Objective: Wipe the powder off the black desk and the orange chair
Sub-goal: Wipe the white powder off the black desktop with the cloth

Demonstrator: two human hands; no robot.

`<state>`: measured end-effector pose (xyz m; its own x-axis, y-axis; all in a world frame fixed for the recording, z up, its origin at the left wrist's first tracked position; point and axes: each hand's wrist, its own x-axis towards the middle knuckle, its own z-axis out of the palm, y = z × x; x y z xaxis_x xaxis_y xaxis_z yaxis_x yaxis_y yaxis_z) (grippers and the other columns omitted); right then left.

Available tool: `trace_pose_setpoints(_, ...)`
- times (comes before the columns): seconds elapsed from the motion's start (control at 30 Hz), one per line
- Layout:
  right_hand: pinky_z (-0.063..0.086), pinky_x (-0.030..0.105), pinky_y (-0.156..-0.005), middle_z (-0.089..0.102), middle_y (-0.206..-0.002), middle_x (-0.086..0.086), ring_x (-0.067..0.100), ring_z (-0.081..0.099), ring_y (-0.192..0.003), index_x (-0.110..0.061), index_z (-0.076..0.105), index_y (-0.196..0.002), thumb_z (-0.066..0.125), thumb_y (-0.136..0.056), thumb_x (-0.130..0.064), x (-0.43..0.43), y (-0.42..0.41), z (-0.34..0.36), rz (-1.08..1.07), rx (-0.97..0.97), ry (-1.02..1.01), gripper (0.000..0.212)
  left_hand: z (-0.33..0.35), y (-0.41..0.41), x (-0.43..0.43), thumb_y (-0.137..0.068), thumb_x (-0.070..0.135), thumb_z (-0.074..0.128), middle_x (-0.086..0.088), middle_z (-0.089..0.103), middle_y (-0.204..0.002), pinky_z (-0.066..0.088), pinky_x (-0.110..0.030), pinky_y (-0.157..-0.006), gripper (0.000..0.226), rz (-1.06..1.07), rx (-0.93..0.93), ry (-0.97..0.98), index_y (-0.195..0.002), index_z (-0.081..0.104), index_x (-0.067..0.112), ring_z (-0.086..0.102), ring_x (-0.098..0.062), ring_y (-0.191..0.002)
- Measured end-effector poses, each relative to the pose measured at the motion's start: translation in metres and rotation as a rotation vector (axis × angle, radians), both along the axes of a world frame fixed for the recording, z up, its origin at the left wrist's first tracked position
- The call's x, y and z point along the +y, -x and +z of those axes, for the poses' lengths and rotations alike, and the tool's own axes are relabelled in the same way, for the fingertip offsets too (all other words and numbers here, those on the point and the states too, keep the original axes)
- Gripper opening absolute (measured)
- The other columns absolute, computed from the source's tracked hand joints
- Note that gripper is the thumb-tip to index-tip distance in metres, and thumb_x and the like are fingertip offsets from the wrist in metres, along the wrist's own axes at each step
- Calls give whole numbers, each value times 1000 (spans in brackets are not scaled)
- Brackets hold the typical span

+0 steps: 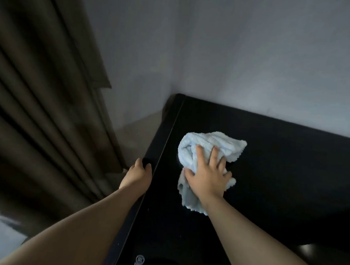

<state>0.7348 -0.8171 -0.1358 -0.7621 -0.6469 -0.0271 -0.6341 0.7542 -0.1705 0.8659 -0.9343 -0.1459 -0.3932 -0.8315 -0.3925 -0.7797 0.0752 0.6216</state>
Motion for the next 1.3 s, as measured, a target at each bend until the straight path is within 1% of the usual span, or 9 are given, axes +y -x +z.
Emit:
trace_pose_setpoints(0.17,29,51,-101,4,-157,6,34,23,-135,-39,13,-145,47,-91,-46,-63,56,-5,21,65,117,64,-2,33,-30,-101,44,12,-16,52,-133,36,-41,-101,55,109,-136,-28,-136,44,17,48,-35,-122)
trace_pose_setpoints(0.3,30,52,-100,7,-157,2,34,25,-134,-40,18,-142,47,-90,-45,-120,102,-11,35,124,160,60,-8,42,-36,-98,48,13,-13,59,-121,39,-39,-90,57,144,-205,63,-123,56,20,54,-34,-111)
trace_pose_setpoints(0.37,28,54,-101,5,-158,1,34,21,-136,-42,16,-142,46,-90,-46,-152,122,-13,63,128,171,60,-11,43,-36,-98,49,15,-12,59,-120,41,-39,-89,54,158,-212,103,-118,58,21,55,-34,-110)
trace_pose_setpoints(0.5,20,57,-106,0,-160,-1,37,8,-143,-41,14,-147,42,-91,-48,-205,150,-9,209,70,39,63,-14,44,-38,-98,49,18,-12,61,-115,42,-39,-86,51,172,-197,146,-112,59,23,56,-35,-106)
trace_pose_setpoints(0.6,22,55,-105,7,-159,-2,35,13,-142,-42,22,-145,38,-91,-48,-216,157,-10,246,30,12,56,-18,44,-40,-98,49,19,-13,62,-114,41,-38,-84,51,171,-203,148,-113,59,21,56,-35,-106)
trace_pose_setpoints(0.83,30,43,-96,28,-152,-9,29,28,-133,-38,45,-133,47,-89,-35,-166,125,-12,389,6,121,44,-15,42,-38,-99,47,18,-16,61,-116,40,-40,-87,49,218,-95,165,-118,55,20,54,-38,-108)
trace_pose_setpoints(0.93,29,40,-96,29,-149,-12,26,29,-131,-39,47,-131,49,-88,-32,-130,93,-9,436,-9,104,43,-10,39,-33,-101,44,19,-20,58,-118,40,-41,-89,49,284,75,189,-123,51,14,52,-41,-111)
trace_pose_setpoints(1.07,28,38,-98,27,-149,-16,23,29,-128,-42,48,-130,51,-86,-32,-76,39,-9,472,-44,94,44,-7,17,-17,-102,36,24,-19,60,-112,37,-37,-82,43,344,317,193,-116,52,7,53,-37,-106)
trace_pose_setpoints(1.3,30,38,-97,30,-147,-17,24,31,-125,-37,52,-127,53,-84,-29,10,-63,-6,454,-119,97,44,2,-58,35,-102,34,28,-16,61,-120,39,-37,-91,41,301,342,119,-120,55,9,53,-35,-112)
